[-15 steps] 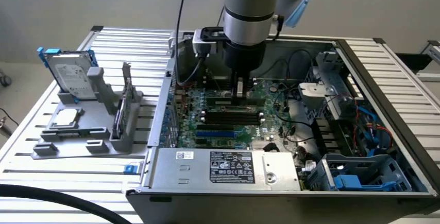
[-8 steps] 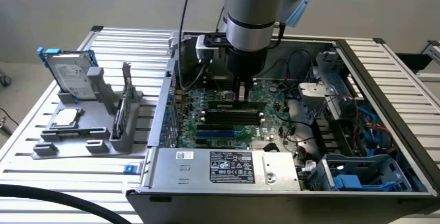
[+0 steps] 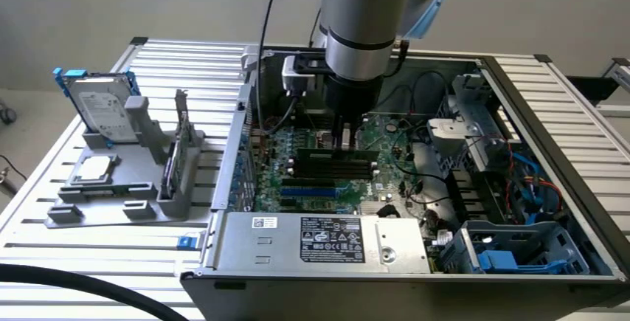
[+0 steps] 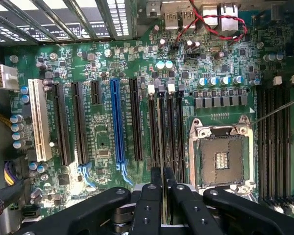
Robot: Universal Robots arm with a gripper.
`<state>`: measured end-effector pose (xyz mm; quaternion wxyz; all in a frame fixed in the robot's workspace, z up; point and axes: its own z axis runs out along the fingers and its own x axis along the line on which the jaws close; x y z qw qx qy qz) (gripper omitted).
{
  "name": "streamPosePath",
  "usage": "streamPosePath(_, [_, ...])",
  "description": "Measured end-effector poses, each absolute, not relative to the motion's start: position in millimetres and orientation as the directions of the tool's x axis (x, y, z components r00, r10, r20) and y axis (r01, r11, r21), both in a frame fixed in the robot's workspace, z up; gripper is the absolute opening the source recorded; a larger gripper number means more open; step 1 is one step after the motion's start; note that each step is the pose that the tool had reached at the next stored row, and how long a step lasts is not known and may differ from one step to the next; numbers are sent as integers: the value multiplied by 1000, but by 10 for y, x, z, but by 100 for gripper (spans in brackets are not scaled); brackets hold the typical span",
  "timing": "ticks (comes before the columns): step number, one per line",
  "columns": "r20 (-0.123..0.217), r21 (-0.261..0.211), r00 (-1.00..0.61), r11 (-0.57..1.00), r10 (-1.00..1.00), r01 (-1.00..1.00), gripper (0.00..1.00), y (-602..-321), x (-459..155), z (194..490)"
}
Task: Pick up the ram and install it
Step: 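Pick up the ram and move it above insertion slot, then insert the ram into the slot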
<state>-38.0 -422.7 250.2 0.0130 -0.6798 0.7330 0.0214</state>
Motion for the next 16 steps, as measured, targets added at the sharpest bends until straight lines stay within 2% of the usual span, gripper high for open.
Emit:
streamPosePath(8, [-48, 20, -70, 69, -996, -997, 14, -4227, -379, 2370])
streamPosePath(16, [-47, 26, -70, 69, -996, -997, 14, -4227, -380, 2366])
